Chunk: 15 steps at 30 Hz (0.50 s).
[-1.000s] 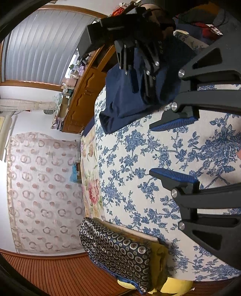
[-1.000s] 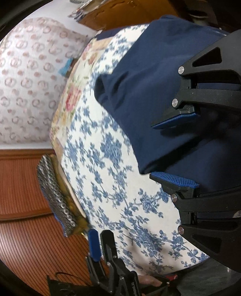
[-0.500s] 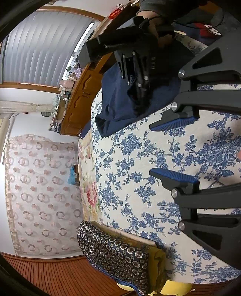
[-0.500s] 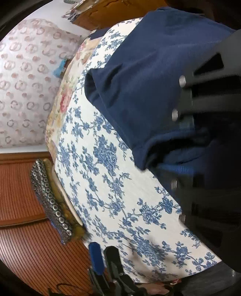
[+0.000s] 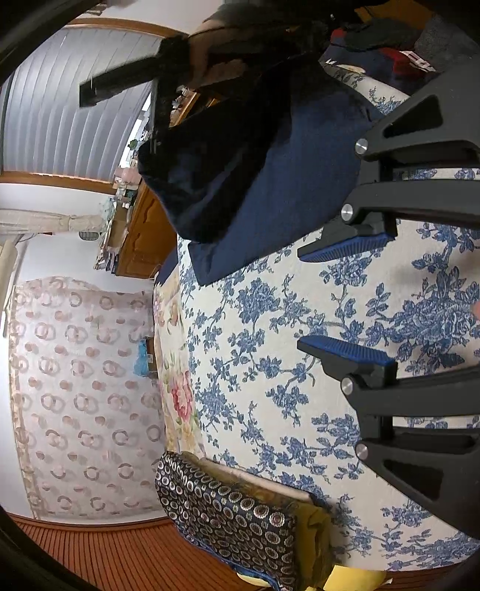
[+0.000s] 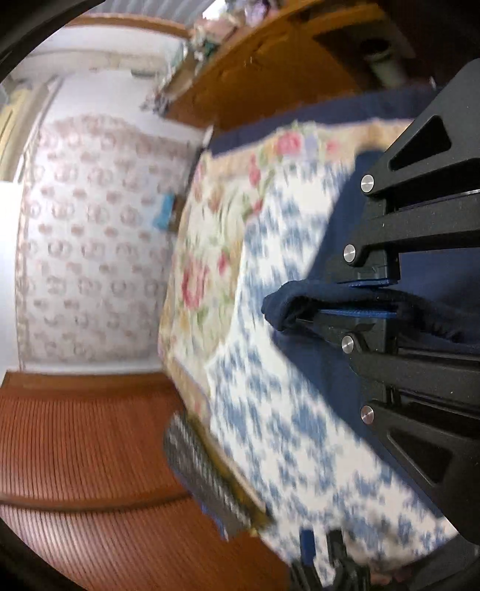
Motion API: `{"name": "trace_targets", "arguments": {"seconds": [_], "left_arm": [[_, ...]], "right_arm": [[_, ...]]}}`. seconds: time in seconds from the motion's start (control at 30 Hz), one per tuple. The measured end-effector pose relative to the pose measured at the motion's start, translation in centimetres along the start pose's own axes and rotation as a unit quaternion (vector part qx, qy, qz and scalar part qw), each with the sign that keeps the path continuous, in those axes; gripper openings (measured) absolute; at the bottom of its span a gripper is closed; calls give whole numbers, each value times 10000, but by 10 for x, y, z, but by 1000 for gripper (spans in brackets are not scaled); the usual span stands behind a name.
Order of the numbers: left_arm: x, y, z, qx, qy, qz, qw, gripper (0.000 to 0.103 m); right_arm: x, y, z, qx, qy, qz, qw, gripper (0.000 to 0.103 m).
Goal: Fold small clothes
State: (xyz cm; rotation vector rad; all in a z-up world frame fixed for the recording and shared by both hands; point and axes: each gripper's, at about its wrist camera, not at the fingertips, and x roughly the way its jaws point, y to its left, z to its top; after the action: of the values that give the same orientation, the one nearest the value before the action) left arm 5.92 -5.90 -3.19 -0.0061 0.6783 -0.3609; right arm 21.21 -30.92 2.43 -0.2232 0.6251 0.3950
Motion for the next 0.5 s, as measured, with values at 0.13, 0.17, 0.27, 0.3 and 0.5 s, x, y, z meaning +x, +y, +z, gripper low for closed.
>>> {"name": "trace_targets", "arguments": {"seconds": [0.13, 0.17, 0.27, 0.3, 0.5], "left_arm": [[4, -7, -2, 50, 64, -76, 9999, 39], [5, -9, -3, 64, 83, -98, 9999, 39], [8, -14, -5, 113, 142, -161, 9997, 39], [9, -16, -6, 130, 164, -176, 9996, 39], [13, -24, -8, 201, 258, -270, 9991, 39]], "right_arm": [[23, -44, 0, 105, 307, -658, 9973, 6], [29, -53, -2, 150, 393, -760, 9962, 6], [56, -80, -14, 342, 725, -1123, 9904, 6], [60, -86, -20, 436, 807, -1155, 9891, 6], [67, -102, -37, 879, 1105, -1492, 9787, 34]]}}
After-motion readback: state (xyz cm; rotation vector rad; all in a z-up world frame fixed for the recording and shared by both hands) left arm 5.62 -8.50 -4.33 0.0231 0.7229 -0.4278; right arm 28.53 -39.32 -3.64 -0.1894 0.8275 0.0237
